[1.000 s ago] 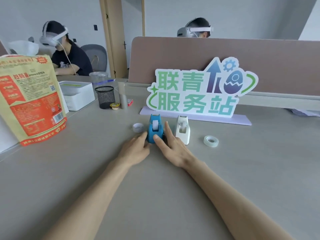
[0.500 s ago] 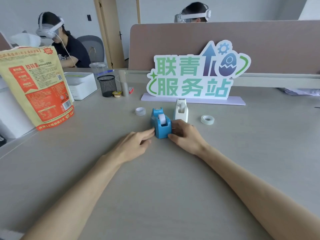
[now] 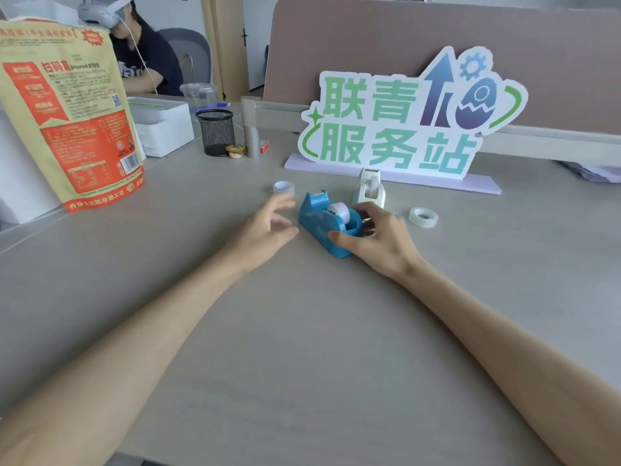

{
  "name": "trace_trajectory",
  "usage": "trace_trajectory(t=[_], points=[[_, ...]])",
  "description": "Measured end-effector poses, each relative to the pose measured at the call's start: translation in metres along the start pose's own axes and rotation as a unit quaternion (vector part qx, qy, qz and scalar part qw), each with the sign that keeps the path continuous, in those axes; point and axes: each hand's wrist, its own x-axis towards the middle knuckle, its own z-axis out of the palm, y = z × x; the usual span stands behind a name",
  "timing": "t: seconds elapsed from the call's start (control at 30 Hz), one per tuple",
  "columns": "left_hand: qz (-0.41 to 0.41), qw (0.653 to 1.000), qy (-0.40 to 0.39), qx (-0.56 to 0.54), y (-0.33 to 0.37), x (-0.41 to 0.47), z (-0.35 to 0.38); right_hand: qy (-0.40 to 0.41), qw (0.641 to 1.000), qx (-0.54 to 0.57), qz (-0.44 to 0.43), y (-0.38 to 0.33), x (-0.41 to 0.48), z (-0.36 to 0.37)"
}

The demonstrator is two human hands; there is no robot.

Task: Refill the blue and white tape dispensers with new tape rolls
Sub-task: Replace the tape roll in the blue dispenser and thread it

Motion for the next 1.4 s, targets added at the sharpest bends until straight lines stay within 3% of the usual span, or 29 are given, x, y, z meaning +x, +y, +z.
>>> trace_trajectory(t=[0.07,0.23,0.4,0.5,0.77,1.03,1.27,1.4], points=[[0.002,1.0,0.011,-0.025,-0.001,0.003,-0.001,-0.014,1.0,-0.004,-0.013,0.003,0.002,-0.003],[-0.003,0.997,-0.066,-0.036,-0.006,0.003,0.005,-0.056,0.996,0.019,-0.068,0.002,-0.003,-0.003],[-0.018,0.995,-0.059,-0.084,-0.006,0.006,0.003,-0.074,0.976,-0.076,-0.191,0.004,-0.008,0.003],[-0.014,0.994,-0.058,-0.095,-0.008,0.007,0.002,-0.072,0.969,-0.096,-0.214,0.007,-0.006,0.004],[0.004,0.996,-0.047,-0.078,-0.008,0.007,0.002,-0.08,0.969,-0.116,-0.204,-0.001,0.0,0.006],[0.005,0.996,-0.043,-0.082,-0.006,0.005,0.003,-0.036,0.97,-0.102,-0.216,-0.003,-0.002,0.013],[0.001,0.996,-0.049,-0.074,-0.006,0.004,0.003,0.051,0.978,0.003,-0.202,-0.004,-0.003,0.006],[0.002,0.997,-0.041,-0.066,-0.006,0.005,0.003,0.048,0.984,0.023,-0.169,-0.011,0.001,0.002]])
